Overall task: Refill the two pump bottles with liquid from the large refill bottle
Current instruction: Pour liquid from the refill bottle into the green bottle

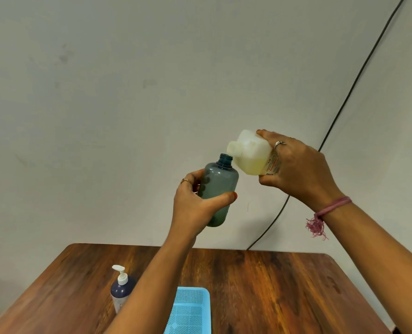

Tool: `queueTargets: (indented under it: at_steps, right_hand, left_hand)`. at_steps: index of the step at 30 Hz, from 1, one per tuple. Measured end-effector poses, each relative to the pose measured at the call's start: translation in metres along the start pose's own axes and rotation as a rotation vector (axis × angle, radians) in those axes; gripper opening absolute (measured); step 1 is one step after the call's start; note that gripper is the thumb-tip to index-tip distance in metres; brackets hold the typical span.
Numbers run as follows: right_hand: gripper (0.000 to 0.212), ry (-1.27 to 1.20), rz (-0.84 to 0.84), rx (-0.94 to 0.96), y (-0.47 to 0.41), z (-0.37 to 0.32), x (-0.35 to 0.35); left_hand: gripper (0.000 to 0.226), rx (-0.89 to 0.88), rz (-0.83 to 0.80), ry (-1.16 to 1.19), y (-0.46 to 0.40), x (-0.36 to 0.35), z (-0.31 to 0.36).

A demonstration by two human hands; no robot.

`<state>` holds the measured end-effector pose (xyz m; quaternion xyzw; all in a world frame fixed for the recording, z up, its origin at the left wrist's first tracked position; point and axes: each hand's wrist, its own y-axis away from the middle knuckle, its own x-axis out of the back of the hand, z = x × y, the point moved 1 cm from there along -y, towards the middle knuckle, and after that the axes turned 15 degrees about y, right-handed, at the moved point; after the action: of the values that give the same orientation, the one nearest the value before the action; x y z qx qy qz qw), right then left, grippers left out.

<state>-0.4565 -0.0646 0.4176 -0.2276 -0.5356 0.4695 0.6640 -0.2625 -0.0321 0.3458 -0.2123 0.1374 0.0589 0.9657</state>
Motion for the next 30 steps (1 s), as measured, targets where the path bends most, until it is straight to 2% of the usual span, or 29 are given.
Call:
queueTargets:
  at_steps: [30]
  right_hand:
    - [0.086, 0.062, 0.056, 0.056, -0.0046, 0.0018, 0.0001]
  left_hand:
    - [0.071, -0.006, 0.013, 0.011, -0.0022, -0.0009, -0.0032]
